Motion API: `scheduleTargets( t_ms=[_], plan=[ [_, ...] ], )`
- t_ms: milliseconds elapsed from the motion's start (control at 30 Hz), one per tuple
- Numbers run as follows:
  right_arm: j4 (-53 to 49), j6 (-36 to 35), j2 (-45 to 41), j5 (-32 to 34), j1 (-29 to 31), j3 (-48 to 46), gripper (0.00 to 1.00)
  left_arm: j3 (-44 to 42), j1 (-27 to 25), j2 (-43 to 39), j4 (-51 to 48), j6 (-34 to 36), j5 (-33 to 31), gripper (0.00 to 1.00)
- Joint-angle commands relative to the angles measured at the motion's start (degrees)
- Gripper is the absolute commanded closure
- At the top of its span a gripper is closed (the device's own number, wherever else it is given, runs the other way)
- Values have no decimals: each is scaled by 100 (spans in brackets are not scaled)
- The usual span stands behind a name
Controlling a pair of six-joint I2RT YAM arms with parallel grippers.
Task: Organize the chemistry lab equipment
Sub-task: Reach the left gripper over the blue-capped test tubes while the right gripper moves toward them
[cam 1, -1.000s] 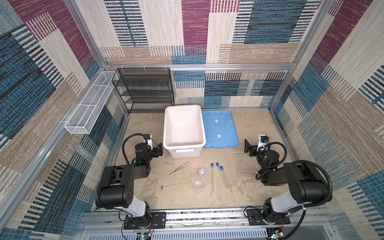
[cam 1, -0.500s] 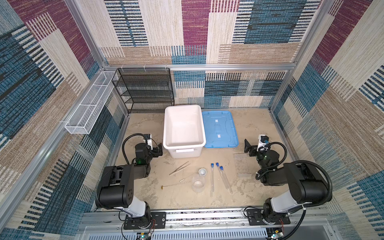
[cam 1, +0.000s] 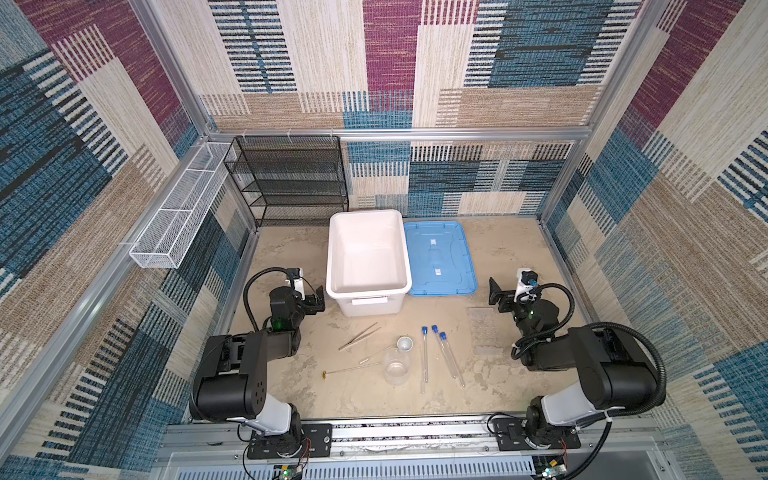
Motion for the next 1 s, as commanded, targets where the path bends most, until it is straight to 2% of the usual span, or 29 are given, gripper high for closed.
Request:
scheduleTargets(
  t_ms=[0,100,133,200,300,467,533,600,667,767,833,967],
  plan=[
    [-858,-23,-422,-129,2,338,1,-45,3,-477,-134,-263,-699,0],
    [-1553,88,-889,-158,2,550,1,21,-10,-1084,-702,-361,-952,0],
    [-1712,224,-1095,-100,0,560,1,88,-23,-1325,-1203,-569,-1178,0],
    [-1995,497,-1482,-129,1,580,1,190,-22,-1753,-1789,-1356,-1638,0],
    [-2974,1171,-2054,-220,2,838,1,394,-15,-2477,-2632,-2374,-1560,0],
    [-4703,1685,-2448,-809,1,1593,1,760,-35,-3377,-3129,-3055,154,0],
    [-5066,1753,-2534,-1278,2,1748,1,1083,-266,-3538,-3641,-3180,430,0],
    [-5441,1905,-2560,-1589,-1,1907,1,1537,-826,-3610,-4384,-2999,214,0],
    [-5749,1952,-2540,-1885,-2,2089,1,2003,-1539,-3537,-5098,-2762,-318,0],
    [-6262,1914,-2500,-2218,2,2377,1,2644,-2387,-3183,-5849,-2742,-559,1],
    [-6641,1836,-2466,-2315,1,2576,0,3019,-2958,-2885,-6249,-2725,-720,4],
    [-7179,1705,-2375,-2572,2,2875,0,3822,-4264,-2287,-6899,-2590,-1546,13]
  ],
)
